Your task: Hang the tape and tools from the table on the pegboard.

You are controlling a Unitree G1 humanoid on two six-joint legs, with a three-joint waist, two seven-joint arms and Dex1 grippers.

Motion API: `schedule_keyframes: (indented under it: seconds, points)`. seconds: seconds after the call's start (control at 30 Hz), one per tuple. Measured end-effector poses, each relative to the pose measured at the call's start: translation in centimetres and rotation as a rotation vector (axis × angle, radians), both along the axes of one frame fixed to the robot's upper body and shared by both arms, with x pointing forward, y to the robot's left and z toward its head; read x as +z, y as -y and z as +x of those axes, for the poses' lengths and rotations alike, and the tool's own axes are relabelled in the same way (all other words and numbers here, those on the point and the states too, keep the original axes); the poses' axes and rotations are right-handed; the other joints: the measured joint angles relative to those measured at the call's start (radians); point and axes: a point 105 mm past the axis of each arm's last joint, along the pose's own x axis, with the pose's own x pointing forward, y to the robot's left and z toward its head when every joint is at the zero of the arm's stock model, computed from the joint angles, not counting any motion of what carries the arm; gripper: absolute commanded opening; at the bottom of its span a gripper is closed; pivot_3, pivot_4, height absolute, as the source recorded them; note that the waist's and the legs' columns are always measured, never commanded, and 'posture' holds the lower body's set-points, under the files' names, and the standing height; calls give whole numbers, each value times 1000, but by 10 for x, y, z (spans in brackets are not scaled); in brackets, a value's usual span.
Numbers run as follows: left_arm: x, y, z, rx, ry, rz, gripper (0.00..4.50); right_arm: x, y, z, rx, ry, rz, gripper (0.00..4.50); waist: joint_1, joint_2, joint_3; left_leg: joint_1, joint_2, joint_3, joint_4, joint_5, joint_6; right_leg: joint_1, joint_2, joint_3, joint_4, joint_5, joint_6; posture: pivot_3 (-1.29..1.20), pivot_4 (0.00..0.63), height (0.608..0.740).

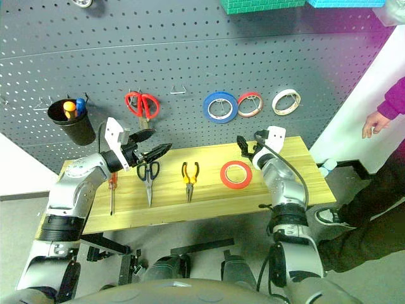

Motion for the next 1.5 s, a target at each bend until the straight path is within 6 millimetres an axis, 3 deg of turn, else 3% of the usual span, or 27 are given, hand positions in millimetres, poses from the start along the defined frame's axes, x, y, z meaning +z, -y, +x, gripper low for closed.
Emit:
schedule_keyframes:
  seconds: [0.23,0.5,0.7,0.9,1.2,1.5]
  points:
    - [3,-13,0,14,6,35,4434,0,3,-1,124,23,-252,4500,3,0,0,0,0,1,0,0,0,0,1,0,0,0,0,-85,66,740]
    - [7,-27,-8,-19,-20,75,4434,-30,-16,-23,379,-61,-339,4500,3,0,1,0,1,1,0,0,0,0,1,1,0,0,0,-59,89,740]
    - [12,-36,-24,-67,-70,74,4434,-37,-18,-21,361,-84,-353,4500,6,0,2,0,1,1,0,0,0,0,0,1,0,0,0,-47,103,740]
    - [2,-33,-34,-87,-137,54,4434,-33,-8,-5,228,-39,-411,4500,8,0,5,0,1,1,-1,0,0,0,0,1,-1,0,0,-55,114,740]
    - [5,-29,-27,-80,-123,62,4434,-42,-7,-3,152,-62,-392,4500,6,0,6,0,1,1,-1,0,0,0,0,1,-1,0,0,-70,92,740]
    - [-6,5,-16,-172,-121,117,4434,-41,-12,7,140,-55,-446,4500,2,0,6,0,1,2,-2,0,0,0,0,1,-1,0,0,-91,102,740]
